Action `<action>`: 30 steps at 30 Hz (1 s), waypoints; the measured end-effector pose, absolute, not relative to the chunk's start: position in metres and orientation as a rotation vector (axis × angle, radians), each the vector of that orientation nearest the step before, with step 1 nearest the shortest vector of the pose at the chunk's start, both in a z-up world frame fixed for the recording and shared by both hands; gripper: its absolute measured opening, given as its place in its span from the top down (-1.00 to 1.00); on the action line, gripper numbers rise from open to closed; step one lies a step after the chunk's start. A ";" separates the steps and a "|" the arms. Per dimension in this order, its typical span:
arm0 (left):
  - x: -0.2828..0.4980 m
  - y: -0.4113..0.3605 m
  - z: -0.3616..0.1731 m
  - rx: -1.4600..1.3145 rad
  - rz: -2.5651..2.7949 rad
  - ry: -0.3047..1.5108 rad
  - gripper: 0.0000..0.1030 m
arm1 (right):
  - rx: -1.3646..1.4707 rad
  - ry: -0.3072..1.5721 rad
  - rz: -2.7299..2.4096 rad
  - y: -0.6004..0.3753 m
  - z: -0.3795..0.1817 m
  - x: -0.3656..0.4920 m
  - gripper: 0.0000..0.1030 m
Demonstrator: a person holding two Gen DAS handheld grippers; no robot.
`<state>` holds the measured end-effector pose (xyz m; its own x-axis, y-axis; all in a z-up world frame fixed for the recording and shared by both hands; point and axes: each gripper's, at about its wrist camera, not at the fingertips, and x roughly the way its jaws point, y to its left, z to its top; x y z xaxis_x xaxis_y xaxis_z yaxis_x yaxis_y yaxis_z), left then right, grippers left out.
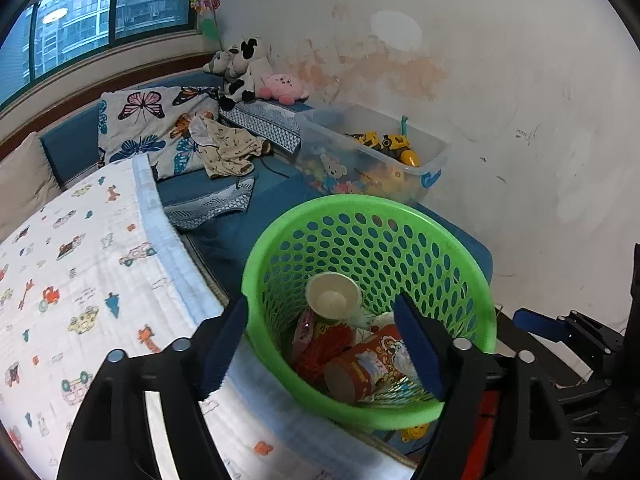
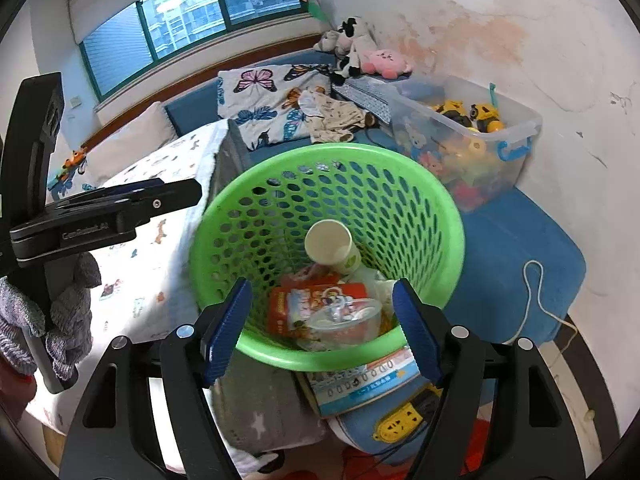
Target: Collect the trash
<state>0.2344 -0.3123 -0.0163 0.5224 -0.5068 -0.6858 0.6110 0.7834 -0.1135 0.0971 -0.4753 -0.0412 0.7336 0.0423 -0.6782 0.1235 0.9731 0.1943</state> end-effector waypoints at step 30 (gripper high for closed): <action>0.177 -0.186 0.017 0.087 -0.524 0.662 -0.77 | 0.218 0.716 -0.006 -0.397 -0.017 0.085 -0.67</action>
